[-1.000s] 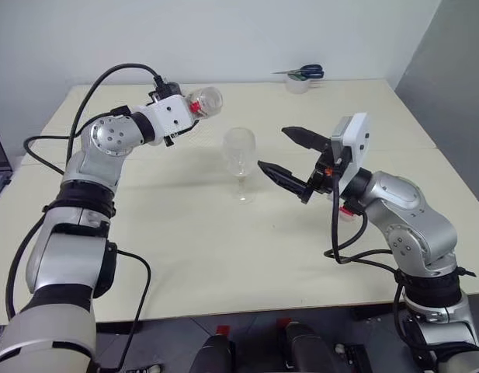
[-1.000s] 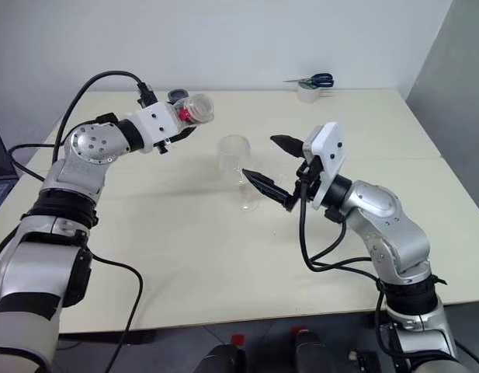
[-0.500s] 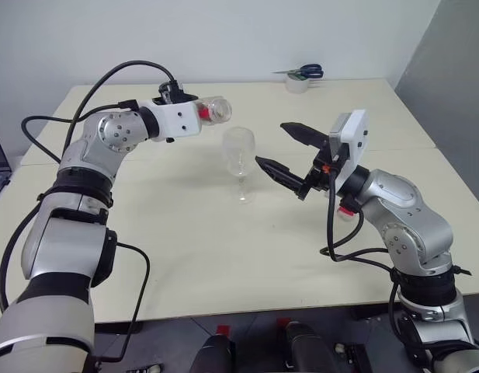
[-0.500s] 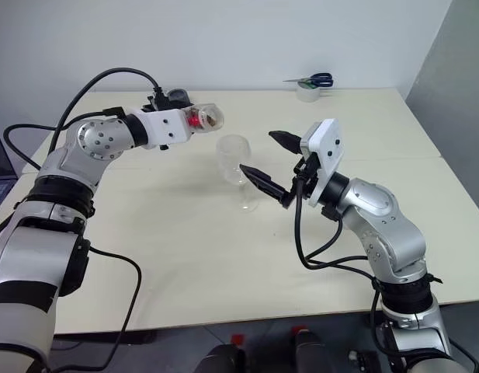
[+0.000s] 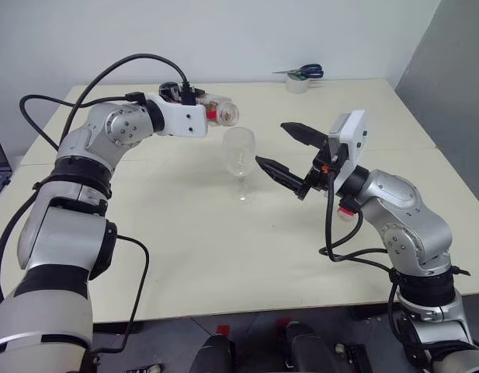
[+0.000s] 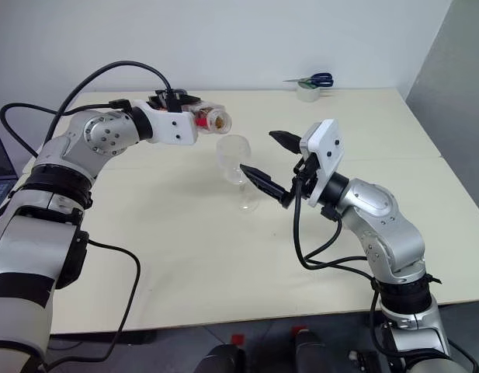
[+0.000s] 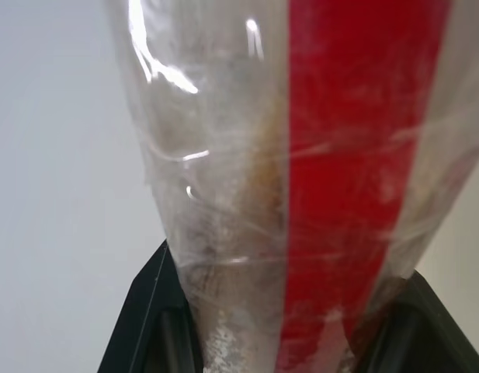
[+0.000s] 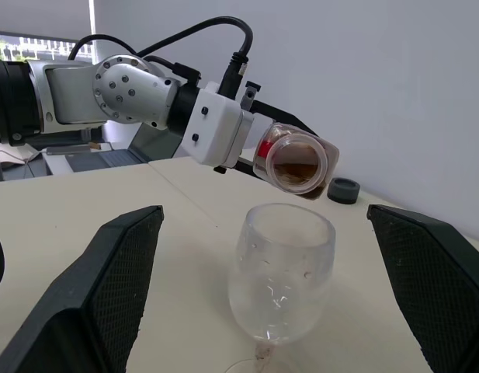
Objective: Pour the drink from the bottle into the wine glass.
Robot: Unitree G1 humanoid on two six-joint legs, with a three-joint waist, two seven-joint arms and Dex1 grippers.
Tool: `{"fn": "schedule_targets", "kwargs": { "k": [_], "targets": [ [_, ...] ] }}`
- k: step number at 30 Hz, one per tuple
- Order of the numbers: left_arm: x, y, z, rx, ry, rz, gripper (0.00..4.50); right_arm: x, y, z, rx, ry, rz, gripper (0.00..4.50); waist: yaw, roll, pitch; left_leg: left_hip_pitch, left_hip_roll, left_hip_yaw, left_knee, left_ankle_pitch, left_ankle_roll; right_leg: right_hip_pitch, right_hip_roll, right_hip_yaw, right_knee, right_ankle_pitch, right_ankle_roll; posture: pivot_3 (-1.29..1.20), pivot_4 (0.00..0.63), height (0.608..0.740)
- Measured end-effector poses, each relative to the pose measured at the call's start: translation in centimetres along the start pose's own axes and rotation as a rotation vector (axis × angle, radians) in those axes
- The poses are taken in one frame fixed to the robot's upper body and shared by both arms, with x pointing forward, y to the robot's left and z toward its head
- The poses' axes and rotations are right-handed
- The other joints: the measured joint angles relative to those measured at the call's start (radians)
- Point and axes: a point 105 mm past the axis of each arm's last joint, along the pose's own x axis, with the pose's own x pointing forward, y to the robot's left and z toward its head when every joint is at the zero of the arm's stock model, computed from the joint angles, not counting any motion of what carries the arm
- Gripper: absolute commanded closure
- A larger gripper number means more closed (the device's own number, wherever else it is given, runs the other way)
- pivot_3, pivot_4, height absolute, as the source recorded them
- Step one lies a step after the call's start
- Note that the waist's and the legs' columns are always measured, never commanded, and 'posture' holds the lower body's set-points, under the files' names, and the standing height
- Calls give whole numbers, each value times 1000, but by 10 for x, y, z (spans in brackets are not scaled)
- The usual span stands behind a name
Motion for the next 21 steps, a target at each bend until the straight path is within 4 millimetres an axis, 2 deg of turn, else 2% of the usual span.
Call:
{"fn": "schedule_targets", "kwargs": {
  "k": [6, 14, 21],
  "targets": [
    [0, 8, 0, 41, 11, 15, 2733, 0, 0, 0, -1, 0, -3, 0, 0, 0, 0, 0, -1, 0, 0, 0, 0, 0, 0, 0, 0, 0, 0, 0, 150, 740],
    [2, 5, -1, 97, 17, -3, 2733, 0, 0, 0, 1, -2, -5, 0, -1, 0, 0, 0, -1, 0, 1, 0, 0, 0, 0, 0, 2, 0, 0, 0, 150, 740],
    [1, 13, 0, 152, 17, 1, 2733, 1, 0, 0, 3, -5, -5, 0, 0, 0, 0, -1, -1, 0, 8, 0, 0, -1, 0, 1, 8, -1, 1, 0, 150, 740]
  ]
}}
